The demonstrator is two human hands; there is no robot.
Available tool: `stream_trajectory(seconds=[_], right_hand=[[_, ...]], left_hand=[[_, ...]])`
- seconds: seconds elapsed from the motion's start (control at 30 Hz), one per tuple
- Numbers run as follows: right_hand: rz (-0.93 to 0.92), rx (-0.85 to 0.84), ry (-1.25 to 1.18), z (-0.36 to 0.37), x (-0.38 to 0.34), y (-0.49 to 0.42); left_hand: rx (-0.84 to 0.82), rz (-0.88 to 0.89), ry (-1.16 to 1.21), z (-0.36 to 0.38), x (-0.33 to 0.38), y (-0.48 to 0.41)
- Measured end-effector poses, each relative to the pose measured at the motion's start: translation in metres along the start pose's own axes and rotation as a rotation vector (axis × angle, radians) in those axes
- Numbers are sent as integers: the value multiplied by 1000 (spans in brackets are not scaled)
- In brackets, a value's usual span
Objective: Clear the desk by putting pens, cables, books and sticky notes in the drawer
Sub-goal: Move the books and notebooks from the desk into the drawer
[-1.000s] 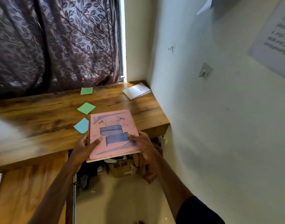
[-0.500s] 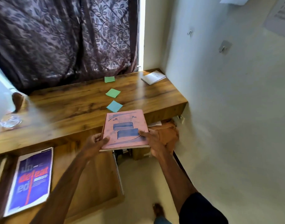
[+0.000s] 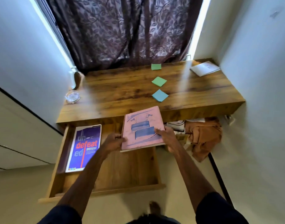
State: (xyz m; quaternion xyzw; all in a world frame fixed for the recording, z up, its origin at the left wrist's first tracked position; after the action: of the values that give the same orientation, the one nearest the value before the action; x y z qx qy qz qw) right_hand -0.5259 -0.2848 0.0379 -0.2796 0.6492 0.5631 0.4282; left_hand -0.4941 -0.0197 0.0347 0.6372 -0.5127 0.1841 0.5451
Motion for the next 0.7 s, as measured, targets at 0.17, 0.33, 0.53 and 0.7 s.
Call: stream_trajectory(seconds=[0.17,0.33,0.53,0.7], right_hand=[[23,-102,73,63,13,-19],[75,-93,157,103,18,-42],[142,-49,255,151,34,-64],[239,-33,318,186,73,-83]], left_hand=[[33,-121,24,-43,-45,-18],[-32,-156,-9,-72,-68,-49],[-162,-237,-115,-109,-107,-94],[-191,-278,-183,-142,-145,-126]])
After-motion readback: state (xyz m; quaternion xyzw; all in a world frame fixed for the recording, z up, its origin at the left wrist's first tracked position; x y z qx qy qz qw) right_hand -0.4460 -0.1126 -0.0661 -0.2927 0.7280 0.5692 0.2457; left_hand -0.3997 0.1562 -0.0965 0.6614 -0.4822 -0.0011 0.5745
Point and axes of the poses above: each hand's wrist, its own y-axis away from the middle knuckle, its own z-axis out of the palm, x = y × z, the point moved 5 cm from there along -y, towards the middle knuckle, and after that the axes turned 2 degrees about z, right-handed, at the moved point
